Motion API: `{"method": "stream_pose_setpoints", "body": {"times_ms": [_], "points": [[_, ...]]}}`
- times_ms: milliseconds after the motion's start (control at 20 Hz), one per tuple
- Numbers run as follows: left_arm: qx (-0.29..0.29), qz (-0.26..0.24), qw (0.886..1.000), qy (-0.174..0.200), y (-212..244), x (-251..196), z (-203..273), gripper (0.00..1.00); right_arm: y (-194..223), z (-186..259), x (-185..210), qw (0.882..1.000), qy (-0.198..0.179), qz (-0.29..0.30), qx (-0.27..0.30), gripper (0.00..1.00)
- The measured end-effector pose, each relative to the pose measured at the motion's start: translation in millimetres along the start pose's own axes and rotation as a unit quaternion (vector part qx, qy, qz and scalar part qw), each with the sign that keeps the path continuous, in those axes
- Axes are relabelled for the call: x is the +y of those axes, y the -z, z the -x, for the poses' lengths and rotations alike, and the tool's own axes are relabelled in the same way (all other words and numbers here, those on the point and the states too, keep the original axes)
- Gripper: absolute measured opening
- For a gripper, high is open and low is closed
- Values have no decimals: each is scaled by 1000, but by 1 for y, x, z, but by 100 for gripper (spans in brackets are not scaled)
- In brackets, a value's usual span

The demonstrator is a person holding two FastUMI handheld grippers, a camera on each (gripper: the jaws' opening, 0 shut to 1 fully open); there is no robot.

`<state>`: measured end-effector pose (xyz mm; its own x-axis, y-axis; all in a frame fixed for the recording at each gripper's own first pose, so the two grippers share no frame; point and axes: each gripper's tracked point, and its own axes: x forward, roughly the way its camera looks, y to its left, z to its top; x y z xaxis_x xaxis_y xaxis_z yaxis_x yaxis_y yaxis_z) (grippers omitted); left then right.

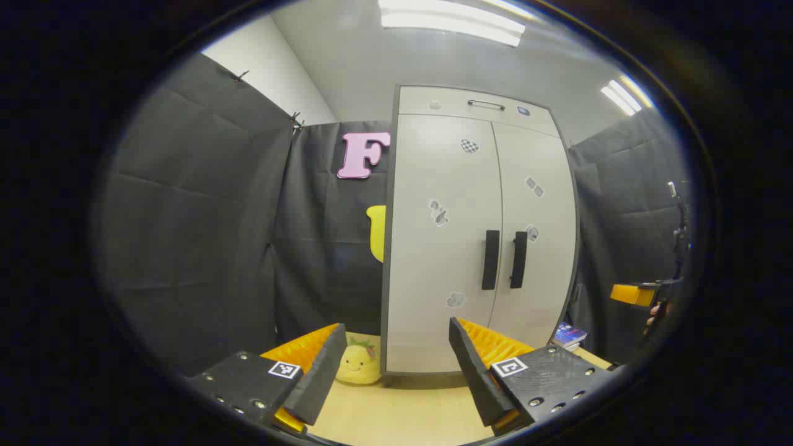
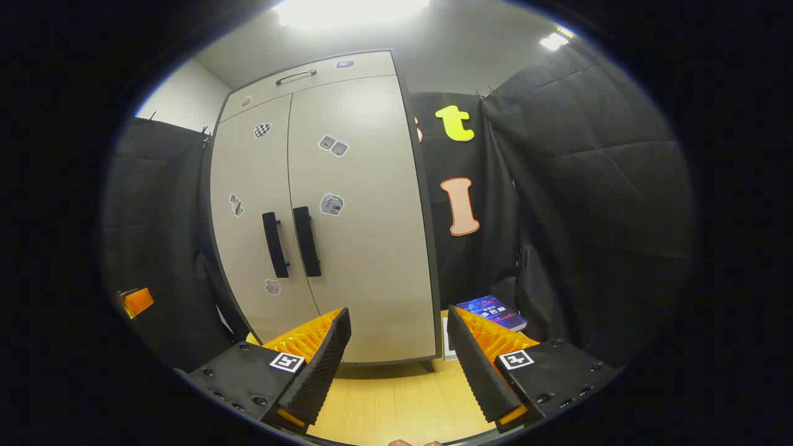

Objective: Open the right door of the double-door shoe cabinet with the right hand, and open the left door with the left hand.

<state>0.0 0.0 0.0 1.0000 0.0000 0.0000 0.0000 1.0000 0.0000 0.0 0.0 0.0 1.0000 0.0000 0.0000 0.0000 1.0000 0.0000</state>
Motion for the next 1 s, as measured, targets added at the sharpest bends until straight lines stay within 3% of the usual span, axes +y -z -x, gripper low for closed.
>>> {"method": "stream_pose_setpoints", "body": {"times_ms": [50,100,150,300,350,400,550,600,1000], "points": [[-1,4,1000,-1,1,1,1,95,-2,1,0,1000,0,-1,-2,98],[0,10,1000,-2,5,2,2,96,-3,1,2,1000,-1,-2,-3,98],[3,14,1000,0,8,2,4,96,-4,1,4,1000,-3,-3,-5,92],[11,6,1000,-2,13,2,9,96,-5,0,15,1000,-17,-10,-4,92],[12,0,1000,-5,14,3,11,95,-5,-3,18,1000,-21,-12,-4,98],[14,-3,1000,-6,15,1,14,95,-5,-4,21,1000,-26,-13,-3,92],[17,-4,1000,-11,18,1,21,95,2,-13,29,999,-34,-10,10,92],[12,-5,1000,-12,15,3,22,95,-2,-16,35,999,-40,-18,7,98],[20,-8,998,-52,18,39,39,95,-16,-46,80,997,-73,2,10,98]]}}
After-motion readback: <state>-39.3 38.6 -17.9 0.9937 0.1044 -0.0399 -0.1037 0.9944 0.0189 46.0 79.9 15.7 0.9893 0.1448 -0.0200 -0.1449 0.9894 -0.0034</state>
